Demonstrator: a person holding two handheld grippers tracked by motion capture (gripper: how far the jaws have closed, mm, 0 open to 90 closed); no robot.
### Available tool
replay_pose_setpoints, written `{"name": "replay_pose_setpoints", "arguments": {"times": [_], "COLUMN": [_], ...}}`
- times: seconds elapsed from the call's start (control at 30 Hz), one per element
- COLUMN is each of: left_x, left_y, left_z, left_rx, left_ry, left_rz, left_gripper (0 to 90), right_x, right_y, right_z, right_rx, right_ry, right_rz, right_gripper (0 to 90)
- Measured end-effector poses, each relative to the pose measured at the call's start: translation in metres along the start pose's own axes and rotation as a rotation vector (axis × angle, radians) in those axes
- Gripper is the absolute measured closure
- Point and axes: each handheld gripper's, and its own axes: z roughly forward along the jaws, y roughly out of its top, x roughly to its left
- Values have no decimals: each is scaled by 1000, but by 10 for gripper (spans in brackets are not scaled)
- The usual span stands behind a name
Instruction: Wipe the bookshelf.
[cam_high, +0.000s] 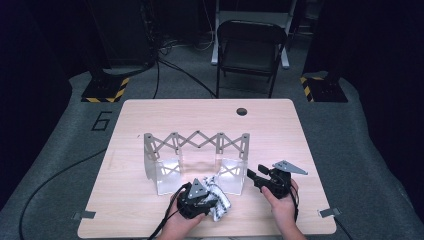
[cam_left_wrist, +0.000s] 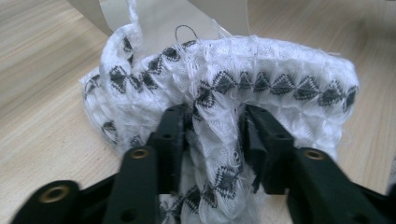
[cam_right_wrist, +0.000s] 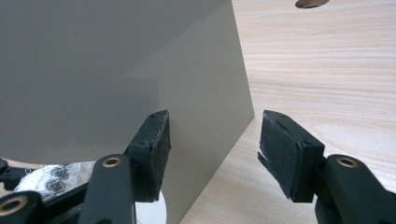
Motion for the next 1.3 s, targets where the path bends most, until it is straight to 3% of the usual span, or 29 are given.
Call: {"name": "replay_pose_setpoints", "arguments": {"times": [0.17, 0.3, 0.43, 0.63, 0.67, 0.73, 0.93, 1.0, 1.1, 1.17, 1.3], "left_x": [4, 7, 10, 21, 21, 28, 39, 42, 40, 40, 50], "left_y": [5, 9, 14, 23, 23, 25, 26, 29, 34, 36, 36], "left_z": [-11, -24, -37, -63, -63, -75, -93, -95, -102, -111, -135], "left_rx": [-53, -82, -125, -163, -163, -182, -206, -213, -207, -217, -243], "left_ry": [12, 8, 34, 140, 140, 185, 234, 240, 253, 284, 340], "left_rz": [-11, -25, -39, -59, -59, -83, -123, -162, -128, -109, -132], "left_gripper": [446, 437, 440, 468, 469, 470, 479, 480, 488, 501, 510], "right_x": [-1, -1, -1, -2, -3, -4, -4, -4, -4, -2, -5], "right_y": [0, 0, 0, 1, 1, 1, 1, 1, 1, 1, 1], "right_z": [0, -1, -1, -4, -4, -4, -5, -5, -4, -5, -5], "right_rx": [-6, -3, -5, -6, -10, -12, -12, -8, -11, -8, -11], "right_ry": [-2, -3, -2, -2, -5, -3, -5, -1, -1, -1, -1], "right_rz": [1, 8, 8, 14, 13, 12, 13, 16, 4, 11, 9], "right_gripper": [421, 414, 408, 403, 403, 403, 401, 401, 399, 399, 399]}}
